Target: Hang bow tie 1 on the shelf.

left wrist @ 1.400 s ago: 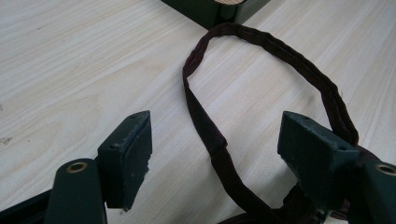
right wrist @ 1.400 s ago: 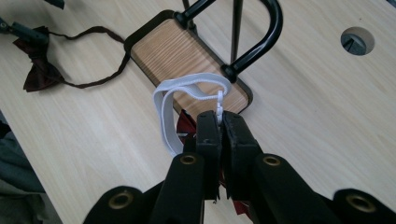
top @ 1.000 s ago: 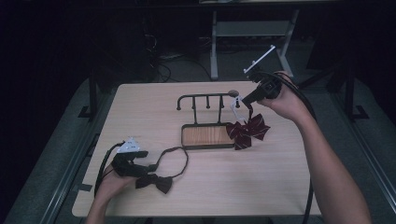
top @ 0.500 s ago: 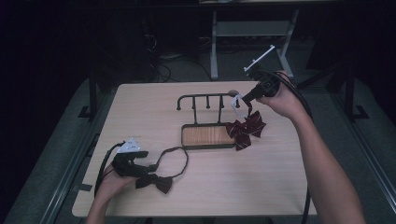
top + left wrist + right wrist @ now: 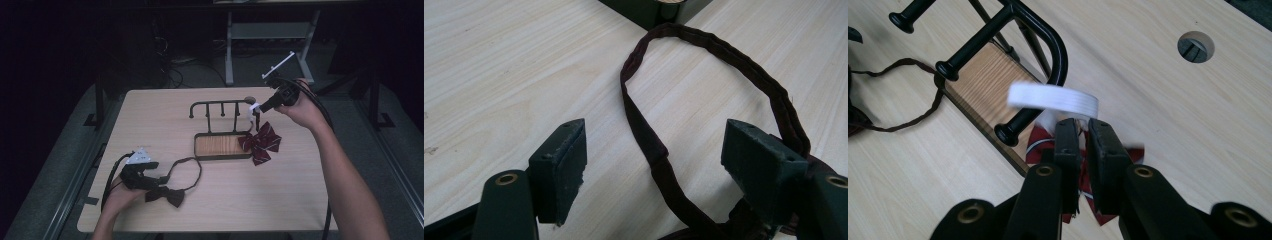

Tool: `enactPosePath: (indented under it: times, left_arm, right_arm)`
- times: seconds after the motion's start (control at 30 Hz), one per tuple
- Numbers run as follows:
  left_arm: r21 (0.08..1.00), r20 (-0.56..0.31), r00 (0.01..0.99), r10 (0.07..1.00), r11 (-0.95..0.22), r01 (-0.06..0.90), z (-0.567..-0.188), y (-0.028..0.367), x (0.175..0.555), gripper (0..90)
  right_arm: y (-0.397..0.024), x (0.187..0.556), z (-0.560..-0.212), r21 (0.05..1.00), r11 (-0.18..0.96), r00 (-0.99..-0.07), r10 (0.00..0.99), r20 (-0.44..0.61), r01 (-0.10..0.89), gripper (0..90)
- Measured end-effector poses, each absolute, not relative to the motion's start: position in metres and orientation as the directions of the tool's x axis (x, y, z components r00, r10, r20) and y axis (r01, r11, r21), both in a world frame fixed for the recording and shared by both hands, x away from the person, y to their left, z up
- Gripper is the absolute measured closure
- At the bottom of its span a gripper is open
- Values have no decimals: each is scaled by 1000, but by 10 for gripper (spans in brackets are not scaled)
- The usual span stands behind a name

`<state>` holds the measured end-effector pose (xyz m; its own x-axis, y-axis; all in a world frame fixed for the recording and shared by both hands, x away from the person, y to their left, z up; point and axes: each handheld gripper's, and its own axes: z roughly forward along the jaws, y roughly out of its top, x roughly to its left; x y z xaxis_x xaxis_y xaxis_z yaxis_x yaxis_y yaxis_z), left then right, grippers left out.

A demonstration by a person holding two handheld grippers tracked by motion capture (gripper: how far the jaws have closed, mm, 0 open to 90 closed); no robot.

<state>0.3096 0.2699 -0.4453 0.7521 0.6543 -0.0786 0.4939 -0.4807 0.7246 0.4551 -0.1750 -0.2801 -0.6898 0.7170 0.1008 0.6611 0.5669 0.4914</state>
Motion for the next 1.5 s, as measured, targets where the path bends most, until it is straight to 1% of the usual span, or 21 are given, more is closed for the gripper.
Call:
enactPosePath:
  times: [0.2,0.37,0.43,0.6,0.67,0.73,0.9,1.3,1.5]
  left_arm:
    - [725,-75,753,654,-483,491,-445,270,310,269]
    - [721,-77,752,654,-484,495,-445,270,310,269]
    - [721,-76,752,654,-485,494,-445,270,310,269]
    - [717,-76,752,654,-488,497,-446,269,310,269]
    - [716,-76,753,653,-490,497,-446,269,310,269]
    - [717,-75,753,654,-489,497,-446,269,310,269]
    - [715,-69,756,650,-496,492,-446,269,310,269]
    - [713,-69,753,654,-496,496,-446,268,309,269]
    - [714,-69,751,656,-494,497,-446,268,309,269]
  right_arm:
    - [-178,454,-286,498,560,-693,710,122,662,805]
    - [-183,446,-291,517,557,-706,694,139,650,727]
    - [-185,444,-291,520,556,-707,693,142,649,718]
    - [-195,436,-296,539,539,-707,690,158,647,653]
    - [-201,432,-301,543,531,-704,690,169,651,614]
    - [-202,431,-302,543,529,-703,691,171,652,610]
    - [-212,421,-313,550,515,-700,687,193,657,550]
    - [-220,402,-336,549,515,-709,669,222,658,492]
    - [-221,390,-348,555,522,-721,655,225,648,482]
